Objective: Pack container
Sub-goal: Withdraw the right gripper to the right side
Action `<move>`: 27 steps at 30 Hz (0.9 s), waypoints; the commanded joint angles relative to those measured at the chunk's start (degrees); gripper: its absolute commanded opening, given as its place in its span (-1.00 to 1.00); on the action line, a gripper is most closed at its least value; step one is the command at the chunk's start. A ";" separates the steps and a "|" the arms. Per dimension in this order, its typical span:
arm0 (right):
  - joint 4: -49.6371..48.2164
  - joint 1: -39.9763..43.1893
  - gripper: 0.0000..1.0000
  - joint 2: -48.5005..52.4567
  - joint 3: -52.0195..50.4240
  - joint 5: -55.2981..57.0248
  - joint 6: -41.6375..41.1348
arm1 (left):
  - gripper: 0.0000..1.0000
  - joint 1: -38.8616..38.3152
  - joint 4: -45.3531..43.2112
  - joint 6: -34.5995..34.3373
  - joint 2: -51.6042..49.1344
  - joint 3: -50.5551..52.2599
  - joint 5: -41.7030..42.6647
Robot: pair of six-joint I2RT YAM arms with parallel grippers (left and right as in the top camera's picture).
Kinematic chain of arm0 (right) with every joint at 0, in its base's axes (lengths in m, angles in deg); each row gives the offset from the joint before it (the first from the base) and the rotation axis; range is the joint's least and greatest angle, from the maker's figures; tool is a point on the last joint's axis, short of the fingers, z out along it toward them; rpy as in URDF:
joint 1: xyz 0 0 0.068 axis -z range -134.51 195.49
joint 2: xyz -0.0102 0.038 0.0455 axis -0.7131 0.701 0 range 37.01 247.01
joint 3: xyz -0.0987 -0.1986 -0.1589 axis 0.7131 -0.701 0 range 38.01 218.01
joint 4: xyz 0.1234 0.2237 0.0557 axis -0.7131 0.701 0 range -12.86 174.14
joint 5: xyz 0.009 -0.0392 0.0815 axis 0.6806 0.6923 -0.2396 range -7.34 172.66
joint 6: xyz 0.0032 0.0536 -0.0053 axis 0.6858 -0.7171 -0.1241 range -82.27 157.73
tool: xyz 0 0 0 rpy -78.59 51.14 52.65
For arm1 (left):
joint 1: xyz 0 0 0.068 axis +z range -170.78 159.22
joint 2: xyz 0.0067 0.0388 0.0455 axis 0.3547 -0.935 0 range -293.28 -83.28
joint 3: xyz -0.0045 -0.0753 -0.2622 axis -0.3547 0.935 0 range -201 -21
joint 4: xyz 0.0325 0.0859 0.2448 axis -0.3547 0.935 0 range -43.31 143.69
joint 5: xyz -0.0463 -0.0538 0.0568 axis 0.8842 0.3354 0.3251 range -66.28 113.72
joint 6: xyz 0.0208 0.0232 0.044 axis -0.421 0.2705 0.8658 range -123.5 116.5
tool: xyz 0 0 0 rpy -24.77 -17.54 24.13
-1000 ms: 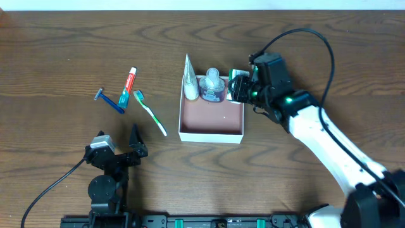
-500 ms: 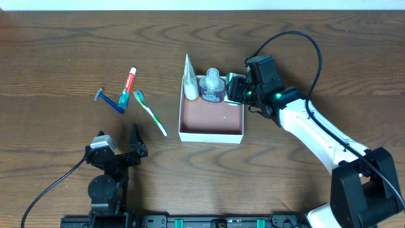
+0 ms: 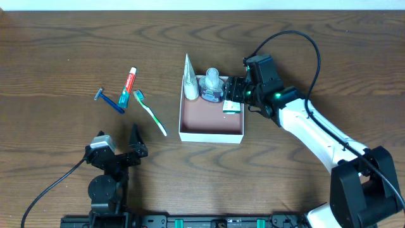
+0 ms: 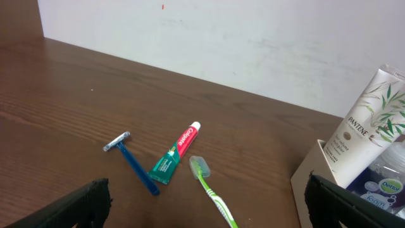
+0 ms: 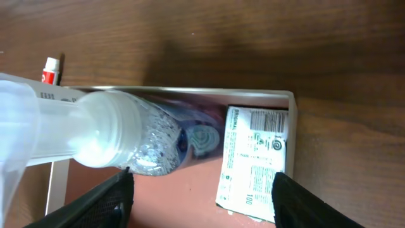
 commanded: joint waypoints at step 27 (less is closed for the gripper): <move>9.70 35.93 0.99 -10.03 1.53 29.53 1.99 | 0.96 -0.02 1.90 1.62 0.02 1.25 -0.52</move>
